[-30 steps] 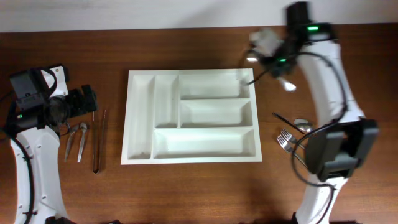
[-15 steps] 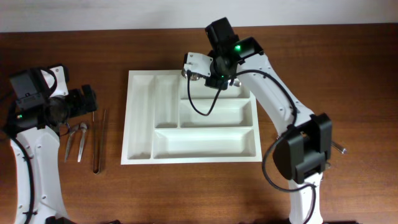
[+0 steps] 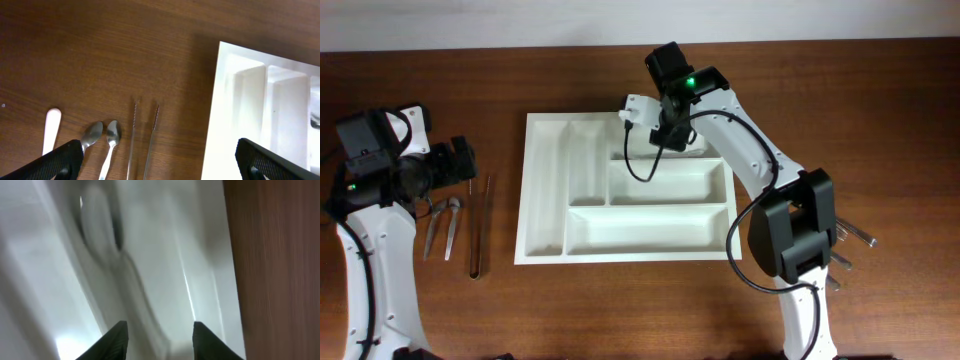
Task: Pack container
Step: 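Release the spoon and withdraw the right gripper to the right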
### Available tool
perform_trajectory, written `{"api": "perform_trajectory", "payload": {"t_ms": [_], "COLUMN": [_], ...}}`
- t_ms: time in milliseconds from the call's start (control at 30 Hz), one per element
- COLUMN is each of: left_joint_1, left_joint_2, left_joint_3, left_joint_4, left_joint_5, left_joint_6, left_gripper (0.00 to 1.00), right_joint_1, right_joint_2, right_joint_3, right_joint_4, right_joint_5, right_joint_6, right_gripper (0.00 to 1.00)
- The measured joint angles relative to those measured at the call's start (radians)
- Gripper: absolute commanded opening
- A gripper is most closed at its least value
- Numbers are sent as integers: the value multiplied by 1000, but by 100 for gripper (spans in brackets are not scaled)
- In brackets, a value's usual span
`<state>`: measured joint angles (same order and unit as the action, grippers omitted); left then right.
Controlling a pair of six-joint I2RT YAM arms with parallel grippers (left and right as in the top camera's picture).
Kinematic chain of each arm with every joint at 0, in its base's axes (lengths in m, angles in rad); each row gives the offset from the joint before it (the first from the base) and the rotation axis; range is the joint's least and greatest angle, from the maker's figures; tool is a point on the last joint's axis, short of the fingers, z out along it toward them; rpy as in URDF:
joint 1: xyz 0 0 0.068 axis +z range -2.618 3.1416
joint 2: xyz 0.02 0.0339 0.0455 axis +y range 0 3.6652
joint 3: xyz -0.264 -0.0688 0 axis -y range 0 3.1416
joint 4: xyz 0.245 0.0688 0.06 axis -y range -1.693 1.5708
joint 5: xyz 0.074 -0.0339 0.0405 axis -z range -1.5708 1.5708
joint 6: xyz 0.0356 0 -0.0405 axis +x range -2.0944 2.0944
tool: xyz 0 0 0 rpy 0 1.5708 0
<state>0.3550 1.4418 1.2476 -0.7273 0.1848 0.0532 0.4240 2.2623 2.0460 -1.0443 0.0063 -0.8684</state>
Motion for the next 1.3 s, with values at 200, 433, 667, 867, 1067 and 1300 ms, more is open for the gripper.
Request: {"api": "perform_trajectory", "payload": {"t_ms": [200,433,667,867,1067,1300], "left_joint_1": [0,0,0,0,0,0], "left_joint_2": [0,0,0,0,0,0], "left_joint_3": [0,0,0,0,0,0], "left_joint_4": [0,0,-2,-3,-3,-3], "left_joint_5": [0,0,0,0,0,0], "left_joint_6": [0,0,0,0,0,0], "left_gripper": [99,99,99,99,99,99], "right_joint_1": [-40,-338,-699,-829,-892,-908], "right_joint_2": [-101,-279,-261,-253,-245,-243], "right_joint_3": [2,45,-24,-201,-350,-368], "right_joint_4": [-118,-270,-357,-314,-216,-126], "right_joint_5": [149,145,-103,-220,-283,-409], "right_joint_6": [137,316,501,655,754,790], "right_gripper": [53,54,49,49,63,94]}}
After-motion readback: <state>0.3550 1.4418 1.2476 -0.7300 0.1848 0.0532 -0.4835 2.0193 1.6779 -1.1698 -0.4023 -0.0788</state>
